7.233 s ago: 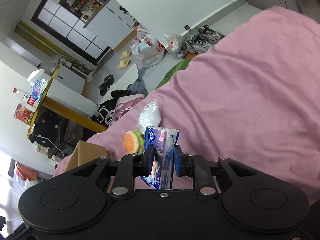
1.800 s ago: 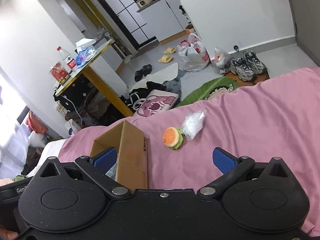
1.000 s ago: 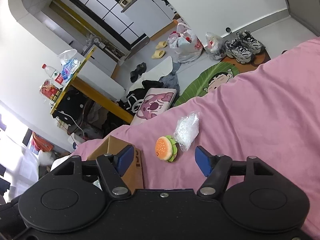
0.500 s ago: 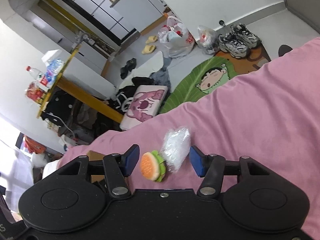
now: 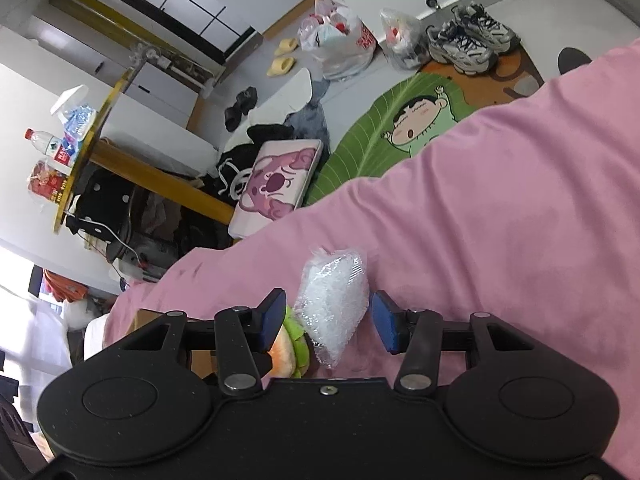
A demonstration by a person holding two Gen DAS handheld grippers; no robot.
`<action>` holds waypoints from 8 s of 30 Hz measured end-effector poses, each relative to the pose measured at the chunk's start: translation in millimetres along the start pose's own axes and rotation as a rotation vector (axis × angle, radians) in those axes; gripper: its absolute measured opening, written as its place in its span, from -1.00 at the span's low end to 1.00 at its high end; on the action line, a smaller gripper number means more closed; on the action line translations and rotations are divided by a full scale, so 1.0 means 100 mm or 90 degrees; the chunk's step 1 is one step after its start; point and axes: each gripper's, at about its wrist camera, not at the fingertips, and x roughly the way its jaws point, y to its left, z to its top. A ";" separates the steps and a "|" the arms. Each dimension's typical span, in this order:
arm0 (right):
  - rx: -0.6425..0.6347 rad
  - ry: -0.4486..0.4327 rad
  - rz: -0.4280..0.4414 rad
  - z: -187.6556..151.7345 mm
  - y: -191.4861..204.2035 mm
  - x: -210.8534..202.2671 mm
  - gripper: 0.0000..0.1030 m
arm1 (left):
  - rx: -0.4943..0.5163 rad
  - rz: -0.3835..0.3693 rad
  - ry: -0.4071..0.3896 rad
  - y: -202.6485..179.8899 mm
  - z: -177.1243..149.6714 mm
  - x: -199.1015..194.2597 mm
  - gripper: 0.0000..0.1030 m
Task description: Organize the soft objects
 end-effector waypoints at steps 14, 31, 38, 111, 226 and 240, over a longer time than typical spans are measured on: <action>0.033 0.027 0.018 0.01 -0.17 0.19 -0.34 | 0.023 -0.001 0.039 -0.09 -0.02 0.33 0.18; 0.030 -0.023 -0.020 -0.13 -0.18 -0.16 -0.64 | 0.012 -0.017 0.025 0.01 -0.04 0.21 -0.24; 0.010 -0.067 -0.039 -0.22 -0.12 -0.45 -0.64 | 0.028 -0.039 0.009 0.06 -0.09 -0.06 -0.24; -0.210 -0.235 -0.032 -1.15 1.50 -1.36 -0.64 | 0.019 -0.127 -0.128 1.83 0.14 -1.64 -0.23; -0.264 -0.184 -0.031 -1.43 1.30 -2.30 1.00 | 0.051 -0.060 -0.095 1.63 -0.50 -2.66 0.99; -0.327 -0.162 -0.052 -1.73 1.36 -2.45 1.00 | 0.046 -0.054 -0.118 1.84 -0.75 -2.97 0.99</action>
